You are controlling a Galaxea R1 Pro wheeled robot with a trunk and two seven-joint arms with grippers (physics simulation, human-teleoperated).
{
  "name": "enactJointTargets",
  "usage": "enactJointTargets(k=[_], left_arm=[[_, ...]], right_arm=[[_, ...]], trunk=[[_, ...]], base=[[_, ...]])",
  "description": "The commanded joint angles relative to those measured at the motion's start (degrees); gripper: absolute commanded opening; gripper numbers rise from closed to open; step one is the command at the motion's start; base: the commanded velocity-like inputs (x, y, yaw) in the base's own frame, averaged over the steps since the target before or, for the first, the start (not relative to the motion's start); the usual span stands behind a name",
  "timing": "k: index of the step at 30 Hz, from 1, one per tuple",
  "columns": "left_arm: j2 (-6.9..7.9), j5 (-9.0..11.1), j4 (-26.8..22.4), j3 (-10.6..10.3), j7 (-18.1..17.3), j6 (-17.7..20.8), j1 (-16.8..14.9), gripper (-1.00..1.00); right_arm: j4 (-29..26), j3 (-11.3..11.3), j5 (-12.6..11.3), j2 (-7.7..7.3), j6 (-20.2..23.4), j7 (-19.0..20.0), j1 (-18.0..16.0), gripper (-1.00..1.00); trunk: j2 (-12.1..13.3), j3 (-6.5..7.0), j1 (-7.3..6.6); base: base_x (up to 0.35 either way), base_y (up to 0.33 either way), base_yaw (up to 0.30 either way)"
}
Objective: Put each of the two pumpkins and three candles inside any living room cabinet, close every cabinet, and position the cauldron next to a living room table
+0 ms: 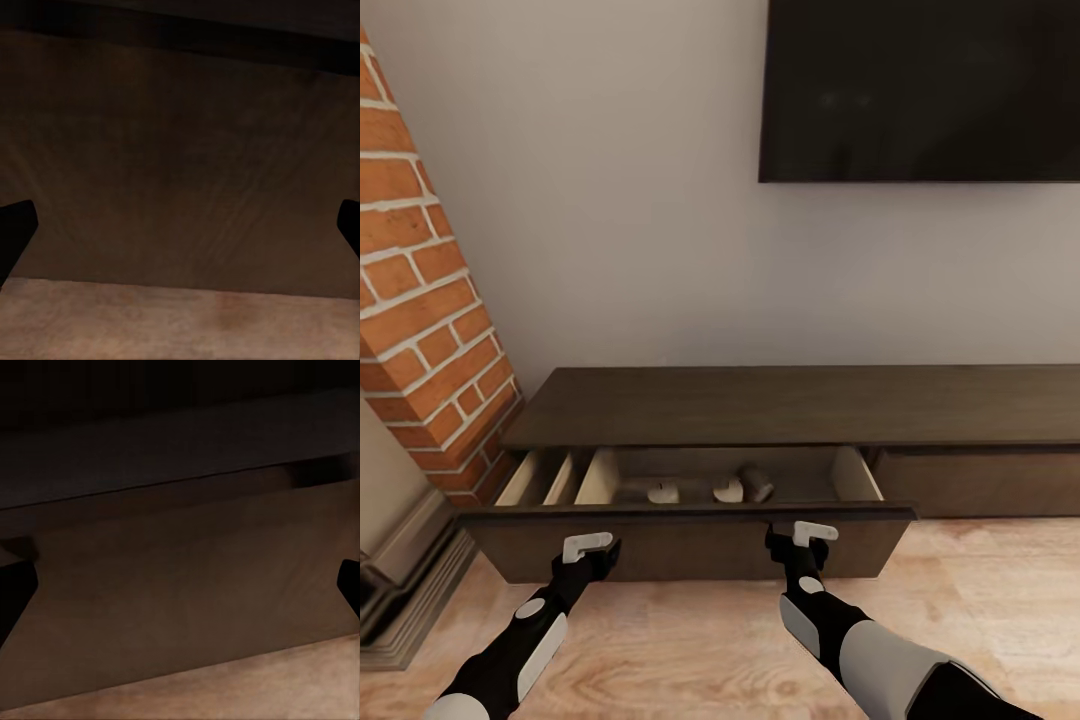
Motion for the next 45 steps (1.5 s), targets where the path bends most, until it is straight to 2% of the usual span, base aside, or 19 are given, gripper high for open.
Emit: enactJointTargets(k=[1,12,26,39,45], left_arm=[[0.0,0.0,0.0,0.0,0.0,0.0,0.0,1.0],[0.0,0.0,0.0,-0.1,0.1,-0.1,0.0,1.0],[0.0,0.0,0.0,0.0,0.1,-0.2,0.0,1.0],[0.0,-0.2,0.0,0.1,0.1,-0.2,0.0,1.0],[0.0,-0.1,0.0,0.1,0.1,-0.2,0.0,1.0]], right_arm=[[0.0,-0.2,0.0,-0.01,-0.1,0.0,0.0,1.0],[0.0,-0.2,0.0,-0.01,-0.1,0.0,0.0,1.0],[0.0,-0.2,0.0,-0.01,-0.1,0.0,0.0,1.0],[0.0,-0.2,0.0,-0.01,-0.1,0.0,0.0,1.0],[0.0,-0.1,0.0,-0.01,-0.1,0.0,0.0,1.0]], trunk=[[0.0,0.0,0.0],[0.0,0.0,0.0],[0.0,0.0,0.0],[0.0,0.0,0.0],[0.0,0.0,0.0]], base=[[0.322,0.0,0.0],[0.294,0.0,0.0],[0.193,0.0,0.0],[0.065,0.0,0.0],[-0.246,0.0,0.0]])
